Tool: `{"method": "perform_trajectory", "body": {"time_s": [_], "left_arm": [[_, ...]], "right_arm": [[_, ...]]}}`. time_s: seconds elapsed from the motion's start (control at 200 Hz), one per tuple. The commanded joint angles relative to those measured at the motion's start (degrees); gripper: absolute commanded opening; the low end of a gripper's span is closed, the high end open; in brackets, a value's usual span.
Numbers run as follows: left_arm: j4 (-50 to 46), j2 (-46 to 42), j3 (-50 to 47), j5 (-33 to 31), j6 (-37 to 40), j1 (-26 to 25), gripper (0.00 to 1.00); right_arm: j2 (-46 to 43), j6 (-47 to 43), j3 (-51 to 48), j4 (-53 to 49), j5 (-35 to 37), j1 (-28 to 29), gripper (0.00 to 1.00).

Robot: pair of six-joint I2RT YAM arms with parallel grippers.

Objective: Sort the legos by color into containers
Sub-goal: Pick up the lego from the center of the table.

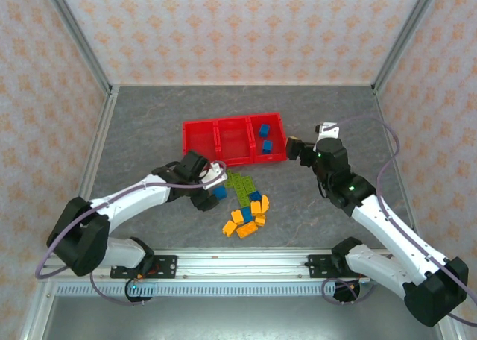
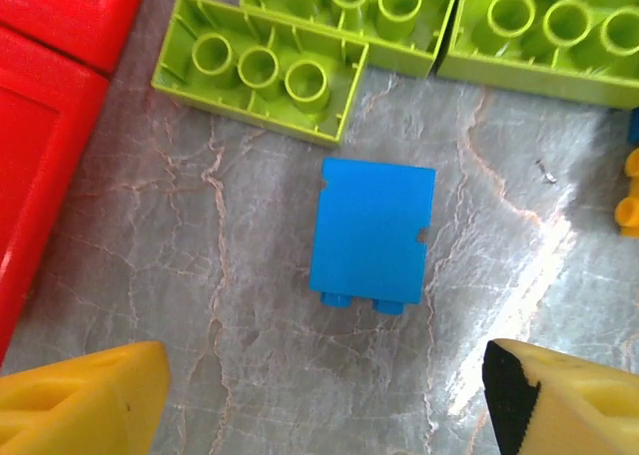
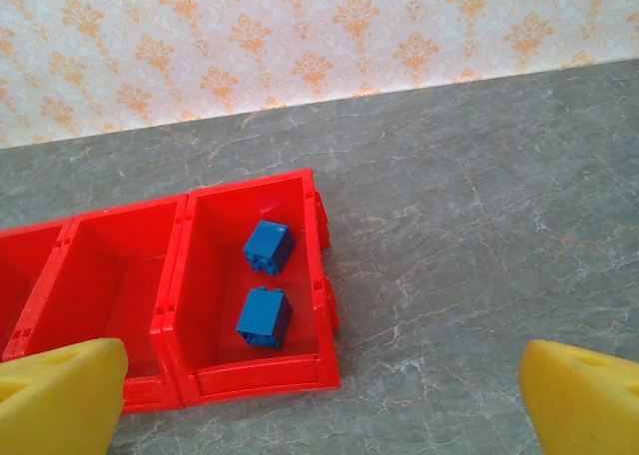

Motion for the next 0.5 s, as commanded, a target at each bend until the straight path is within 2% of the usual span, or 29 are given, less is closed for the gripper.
{"method": "perform_trajectory", "body": {"time_s": [0.0,0.17,0.32,0.496], "left_arm": [[4.5,1.6,-0.8,-3.9,1.5,-2.5,0.84],[9.4,3.4,-2.8,-4.8,2.3,-5.8,0.83],[11.8,5.7,-2.7,-2.1,3.4,-6.0,0.81],[12.3,10.1,-1.0,-2.6,4.8,-5.9,0.76]], "right_arm": [[-0.6,1.0,-0.6,1.4,1.4,-0.2,1.0],[-0.1,1.1,-0.5,1.4,1.2,-0.2,1.0],[0.5,1.2,-0.5,1.3,0.6,-0.2,1.0],[0.4,1.7,-0.2,0.0,-0.3,-0.2,1.0]]}}
